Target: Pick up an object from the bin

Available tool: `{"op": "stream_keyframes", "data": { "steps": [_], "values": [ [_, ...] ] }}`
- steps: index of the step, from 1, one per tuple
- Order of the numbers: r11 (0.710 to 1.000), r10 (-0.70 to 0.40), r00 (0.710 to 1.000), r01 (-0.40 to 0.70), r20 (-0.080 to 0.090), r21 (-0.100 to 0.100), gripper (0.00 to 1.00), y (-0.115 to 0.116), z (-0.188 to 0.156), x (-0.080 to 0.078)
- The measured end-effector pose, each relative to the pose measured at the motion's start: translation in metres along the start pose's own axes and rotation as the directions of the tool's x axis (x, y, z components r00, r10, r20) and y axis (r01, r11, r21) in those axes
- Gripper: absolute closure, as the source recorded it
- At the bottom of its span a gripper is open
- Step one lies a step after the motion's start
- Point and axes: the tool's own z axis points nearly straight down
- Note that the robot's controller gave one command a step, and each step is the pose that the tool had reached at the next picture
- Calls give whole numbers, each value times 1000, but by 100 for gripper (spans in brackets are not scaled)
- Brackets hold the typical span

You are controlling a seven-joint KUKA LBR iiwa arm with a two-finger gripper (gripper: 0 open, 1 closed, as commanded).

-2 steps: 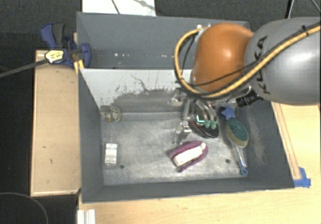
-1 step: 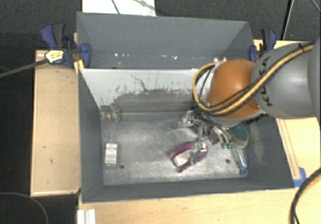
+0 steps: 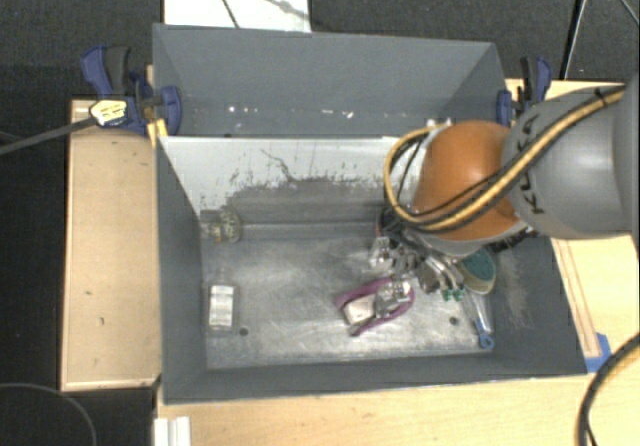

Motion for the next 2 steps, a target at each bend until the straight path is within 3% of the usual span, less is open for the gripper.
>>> {"op": "stream_keyframes", "data": {
  "steps": [1, 2],
  "values": [
    [998, -56, 998, 56, 25, 6, 100, -6, -94, 33],
    [999, -54, 998, 53, 18, 4, 0, -6, -90, 34]
  ]
}}
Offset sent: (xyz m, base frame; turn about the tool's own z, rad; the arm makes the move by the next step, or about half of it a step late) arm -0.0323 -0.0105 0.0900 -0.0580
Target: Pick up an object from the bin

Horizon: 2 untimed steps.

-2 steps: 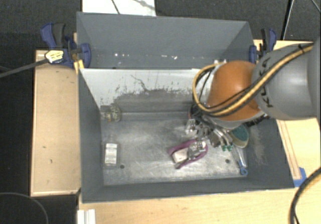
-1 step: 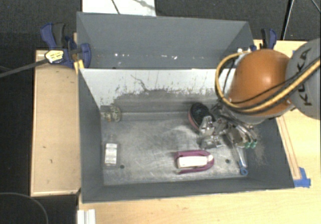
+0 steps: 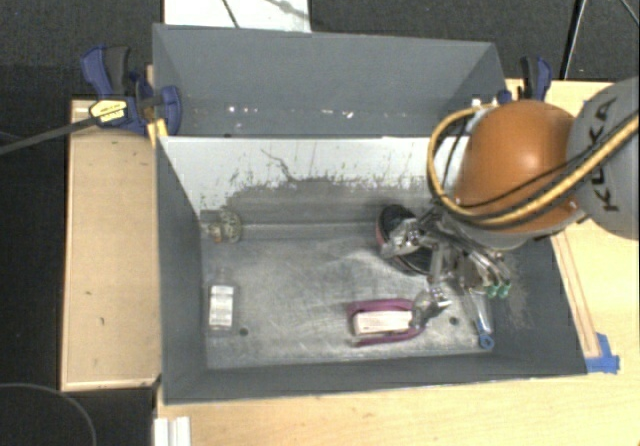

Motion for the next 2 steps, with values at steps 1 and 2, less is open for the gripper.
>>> {"op": "stream_keyframes", "data": {
  "steps": [1, 2],
  "values": [
    [992, 122, 992, -122, 3, 0, 0, -6, 106, 1],
    [992, 124, 992, -124, 15, 0, 100, -7, 102, -2]
  ]
}}
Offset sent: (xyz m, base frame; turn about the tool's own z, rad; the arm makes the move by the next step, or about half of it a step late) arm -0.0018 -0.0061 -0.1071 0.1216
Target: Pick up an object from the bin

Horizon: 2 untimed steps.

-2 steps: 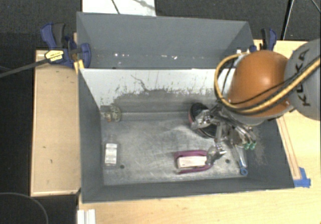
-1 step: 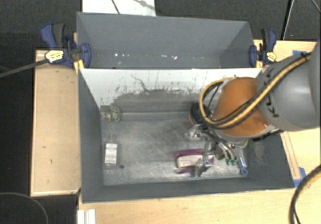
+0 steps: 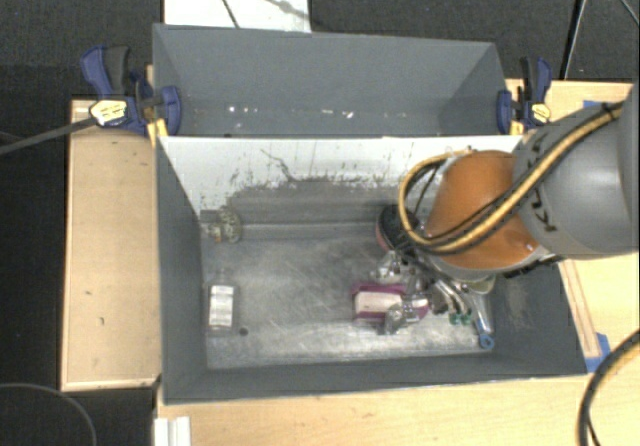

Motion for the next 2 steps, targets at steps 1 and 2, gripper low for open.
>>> {"op": "stream_keyframes", "data": {
  "steps": [1, 2],
  "values": [
    [1000, -9, 1000, 9, -8, 1, 100, -2, -82, -6],
    [1000, 5, 1000, -5, -8, 1, 100, -21, -170, -2]
  ]
}}
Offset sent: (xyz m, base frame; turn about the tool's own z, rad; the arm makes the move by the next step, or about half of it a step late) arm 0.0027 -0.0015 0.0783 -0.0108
